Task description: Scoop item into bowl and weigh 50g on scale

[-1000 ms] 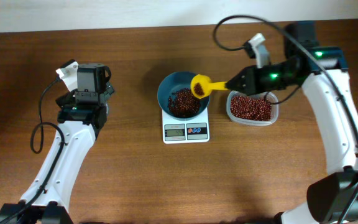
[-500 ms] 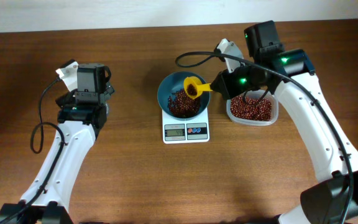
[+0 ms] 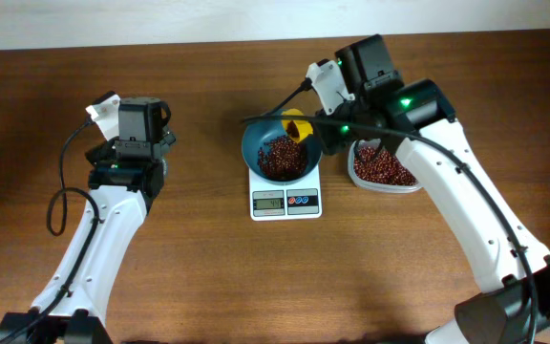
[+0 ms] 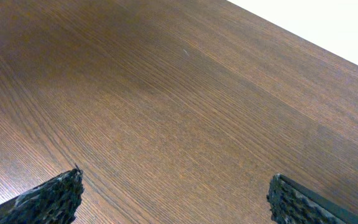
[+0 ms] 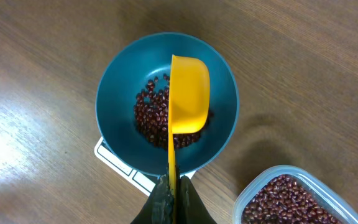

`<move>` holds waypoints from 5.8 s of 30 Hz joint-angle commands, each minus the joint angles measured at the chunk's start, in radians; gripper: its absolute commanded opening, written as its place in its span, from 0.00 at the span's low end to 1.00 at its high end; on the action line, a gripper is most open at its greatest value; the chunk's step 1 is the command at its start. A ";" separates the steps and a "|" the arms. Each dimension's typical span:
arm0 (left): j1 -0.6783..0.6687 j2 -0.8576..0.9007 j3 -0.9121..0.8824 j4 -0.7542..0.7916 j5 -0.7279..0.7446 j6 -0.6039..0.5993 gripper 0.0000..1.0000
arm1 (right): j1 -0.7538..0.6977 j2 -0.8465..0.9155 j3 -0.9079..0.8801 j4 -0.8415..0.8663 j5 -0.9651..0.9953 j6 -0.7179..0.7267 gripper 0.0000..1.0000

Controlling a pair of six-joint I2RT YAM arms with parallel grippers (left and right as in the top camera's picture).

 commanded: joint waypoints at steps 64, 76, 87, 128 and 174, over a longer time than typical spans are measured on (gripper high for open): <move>0.003 0.013 0.012 0.002 -0.004 -0.012 0.99 | -0.014 -0.017 0.027 -0.020 0.016 0.105 0.04; 0.003 0.011 0.012 0.168 0.796 0.803 0.99 | 0.004 -0.014 0.029 -0.021 0.045 0.105 0.04; 0.003 0.011 0.012 0.182 0.801 0.894 0.99 | 0.010 -0.014 0.029 -0.021 0.045 0.105 0.04; -0.035 -0.249 0.073 -0.612 0.962 1.248 0.99 | 0.010 -0.015 0.029 -0.031 0.034 0.079 0.04; -0.078 -0.249 0.073 -0.591 0.990 1.248 0.99 | 0.047 -0.023 0.076 -0.047 0.085 0.055 0.04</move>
